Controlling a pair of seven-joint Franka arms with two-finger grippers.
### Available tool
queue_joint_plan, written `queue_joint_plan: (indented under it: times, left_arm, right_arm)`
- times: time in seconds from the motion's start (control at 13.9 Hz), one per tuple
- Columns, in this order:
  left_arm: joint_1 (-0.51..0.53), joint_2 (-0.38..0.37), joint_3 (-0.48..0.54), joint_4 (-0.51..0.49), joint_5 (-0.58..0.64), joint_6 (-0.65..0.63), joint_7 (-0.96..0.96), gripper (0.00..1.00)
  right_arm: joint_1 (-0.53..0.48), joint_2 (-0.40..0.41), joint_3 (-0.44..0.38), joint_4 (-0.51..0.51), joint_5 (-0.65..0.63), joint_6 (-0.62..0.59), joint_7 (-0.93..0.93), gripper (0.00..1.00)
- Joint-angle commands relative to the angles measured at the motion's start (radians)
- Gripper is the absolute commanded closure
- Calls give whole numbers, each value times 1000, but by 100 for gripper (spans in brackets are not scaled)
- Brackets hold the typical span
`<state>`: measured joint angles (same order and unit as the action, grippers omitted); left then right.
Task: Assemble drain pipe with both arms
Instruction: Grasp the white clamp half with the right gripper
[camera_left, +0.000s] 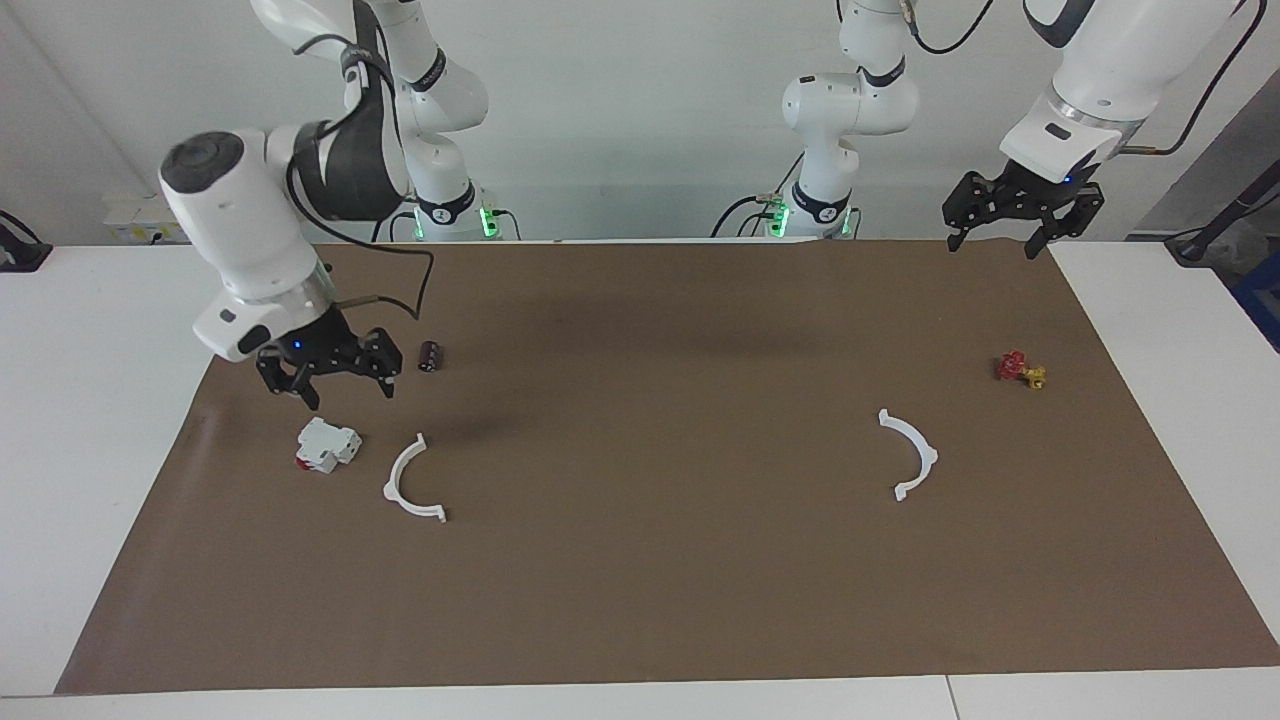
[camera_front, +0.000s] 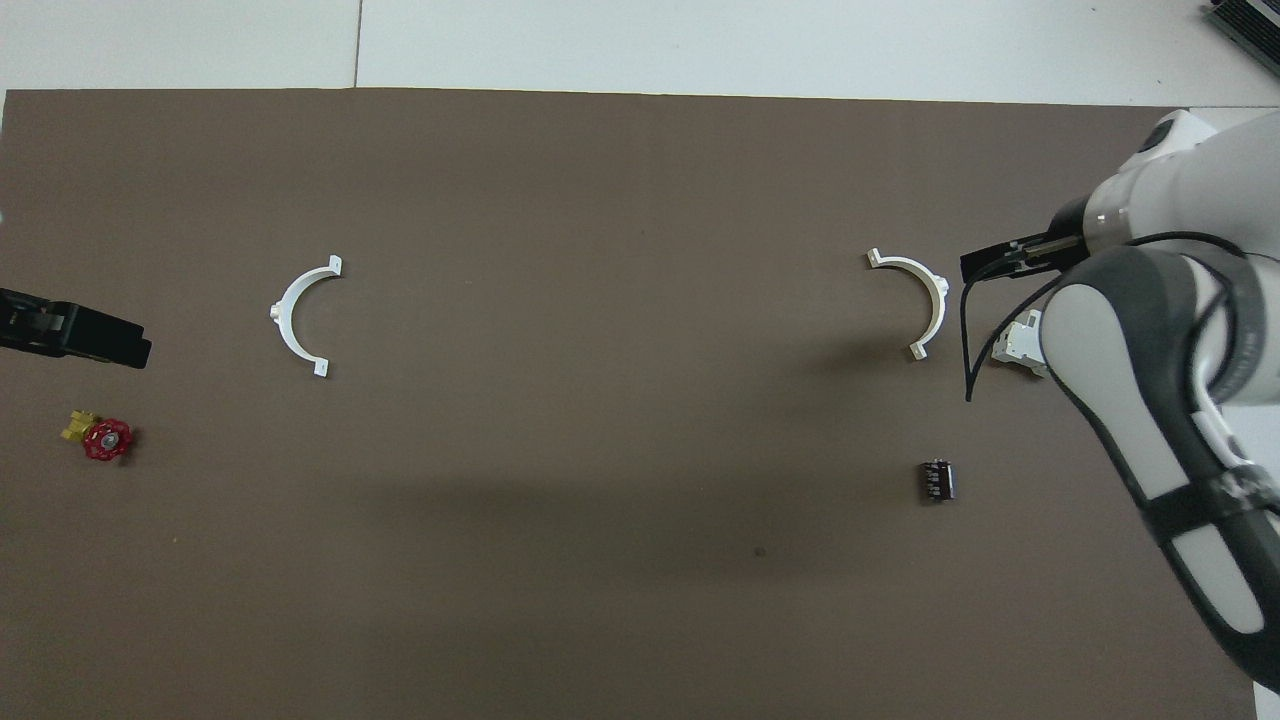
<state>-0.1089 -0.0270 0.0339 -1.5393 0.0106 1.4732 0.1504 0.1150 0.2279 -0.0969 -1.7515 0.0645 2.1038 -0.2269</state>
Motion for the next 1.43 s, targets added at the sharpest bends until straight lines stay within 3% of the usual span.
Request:
queue_joint_plan:
  times: [0.0, 0.36, 0.5, 1.08, 1.15, 1.22, 1.29, 1.36]
  left_arm:
    - [5, -31, -3, -39, 14, 22, -11, 0]
    - [5, -31, -3, -39, 15, 22, -11, 0]
    - [5, -31, -3, -39, 15, 22, -11, 0]
    - [5, -31, -3, -39, 15, 22, -11, 0]
    - [5, -31, -3, -39, 15, 22, -11, 0]
    - [5, -31, -3, -39, 15, 22, -11, 0]
    - [5, -31, -3, -39, 15, 22, -11, 0]
    - [5, -31, -3, -39, 15, 22, -11, 0]
  right_arm:
    - [-1, 118, 3, 29, 29, 111, -165, 0]
    - [-18, 250, 3, 9, 47, 257, -356, 0]
    - [-17, 248, 3, -32, 73, 271, -362, 1]
    - [-40, 232, 3, -117, 75, 309, -437, 27]
    - [-40, 232, 3, -115, 77, 309, -437, 36]
    - [-40, 232, 3, -115, 77, 309, -440, 60]
    - [-40, 232, 3, -115, 75, 309, -440, 100]
    - [-38, 232, 3, -111, 77, 309, -431, 100]
